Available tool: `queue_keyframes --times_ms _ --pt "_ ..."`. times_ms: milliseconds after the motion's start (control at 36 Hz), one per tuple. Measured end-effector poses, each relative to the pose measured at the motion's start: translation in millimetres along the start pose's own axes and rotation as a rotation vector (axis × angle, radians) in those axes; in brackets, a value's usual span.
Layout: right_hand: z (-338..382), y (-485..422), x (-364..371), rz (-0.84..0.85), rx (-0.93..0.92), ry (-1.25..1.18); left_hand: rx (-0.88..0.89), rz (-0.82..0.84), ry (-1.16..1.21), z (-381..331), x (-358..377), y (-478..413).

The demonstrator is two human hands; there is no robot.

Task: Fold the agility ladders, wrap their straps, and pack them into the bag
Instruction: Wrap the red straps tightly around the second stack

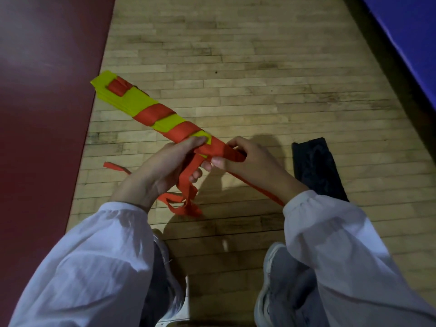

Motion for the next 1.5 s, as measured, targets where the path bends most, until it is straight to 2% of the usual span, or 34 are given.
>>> queue_keyframes --times_ms 194,389,611,778,1000,1250,1500 --pt "0 -1 -3 0.065 0.031 -0.052 0.013 0.050 0.027 -1 6 2" --pt "-1 -4 -9 0.055 0.020 -0.108 0.045 0.107 -0.044 -6 16 9" --pt "3 -6 -15 -0.066 -0.018 -0.149 -0.091 0.145 0.054 3 15 8" --pt "6 -7 -16 -0.118 -0.059 -0.099 -0.191 0.163 0.038 12 15 8" --pt "12 -3 -11 -0.194 -0.112 0.033 -0.198 0.087 0.071 15 13 2" --pt "26 2 -10 -0.281 -0.229 0.078 -0.159 -0.035 -0.066 16 4 0" --pt "25 2 -15 -0.187 -0.216 0.038 0.043 -0.194 -0.119 -3 -3 3"
Point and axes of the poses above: each hand's wrist, its own y-axis away from the middle knuckle, its own x-axis out of the palm, z = x × y, the point moved 8 cm from there along -y, towards the middle knuckle, and after that the axes turned 6 degrees about -z, right-handed, at the moved point
